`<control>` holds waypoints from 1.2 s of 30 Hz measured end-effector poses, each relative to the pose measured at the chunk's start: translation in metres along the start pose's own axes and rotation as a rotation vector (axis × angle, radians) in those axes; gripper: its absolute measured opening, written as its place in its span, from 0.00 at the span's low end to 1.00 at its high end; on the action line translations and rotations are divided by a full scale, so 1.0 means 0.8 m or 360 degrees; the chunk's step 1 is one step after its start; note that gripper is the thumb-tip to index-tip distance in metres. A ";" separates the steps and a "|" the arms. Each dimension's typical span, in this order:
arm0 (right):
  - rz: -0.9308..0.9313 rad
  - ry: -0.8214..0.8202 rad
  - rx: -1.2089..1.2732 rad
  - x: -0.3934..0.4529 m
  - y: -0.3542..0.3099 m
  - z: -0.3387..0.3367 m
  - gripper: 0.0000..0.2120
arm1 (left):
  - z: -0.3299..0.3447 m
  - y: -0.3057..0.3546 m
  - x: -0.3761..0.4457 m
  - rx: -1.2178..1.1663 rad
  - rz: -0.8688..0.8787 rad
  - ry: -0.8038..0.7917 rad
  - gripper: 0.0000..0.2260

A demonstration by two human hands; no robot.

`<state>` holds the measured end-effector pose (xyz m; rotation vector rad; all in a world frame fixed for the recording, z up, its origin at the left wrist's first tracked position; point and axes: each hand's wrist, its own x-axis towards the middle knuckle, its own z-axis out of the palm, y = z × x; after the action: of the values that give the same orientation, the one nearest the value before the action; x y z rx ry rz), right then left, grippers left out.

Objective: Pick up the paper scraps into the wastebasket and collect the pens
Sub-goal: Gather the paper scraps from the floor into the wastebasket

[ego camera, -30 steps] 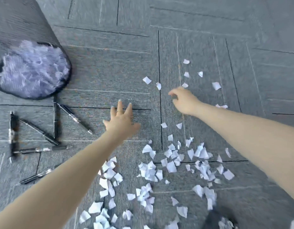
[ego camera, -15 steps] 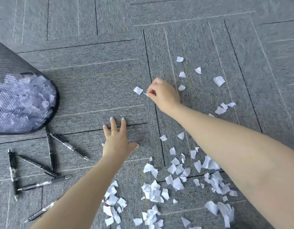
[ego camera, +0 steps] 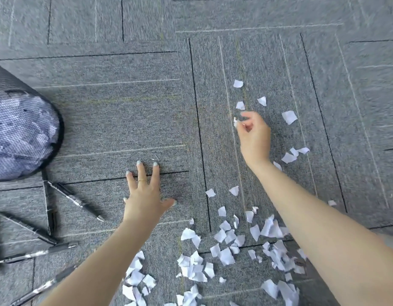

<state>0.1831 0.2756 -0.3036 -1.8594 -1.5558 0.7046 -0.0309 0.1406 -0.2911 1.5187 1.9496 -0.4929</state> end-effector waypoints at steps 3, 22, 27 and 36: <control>-0.0009 0.0011 -0.0179 0.004 0.030 -0.008 0.04 | 0.001 0.001 0.000 0.0017 0.0010 0.0006 0.45; -0.0031 -0.0137 -0.0276 0.073 0.000 0.004 0.09 | -0.002 0.001 0.000 -0.0027 0.0020 -0.0035 0.46; -0.0105 -0.0175 -0.0288 0.077 -0.004 0.001 0.07 | -0.003 0.001 -0.001 0.0020 0.0024 -0.0052 0.46; -0.0150 -0.0120 -0.0495 0.136 -0.016 0.022 0.07 | -0.003 0.002 -0.001 0.0016 0.0011 -0.0090 0.46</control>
<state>0.1808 0.3865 -0.3079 -1.9810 -1.8763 0.5181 -0.0303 0.1422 -0.2885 1.5014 1.9009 -0.5376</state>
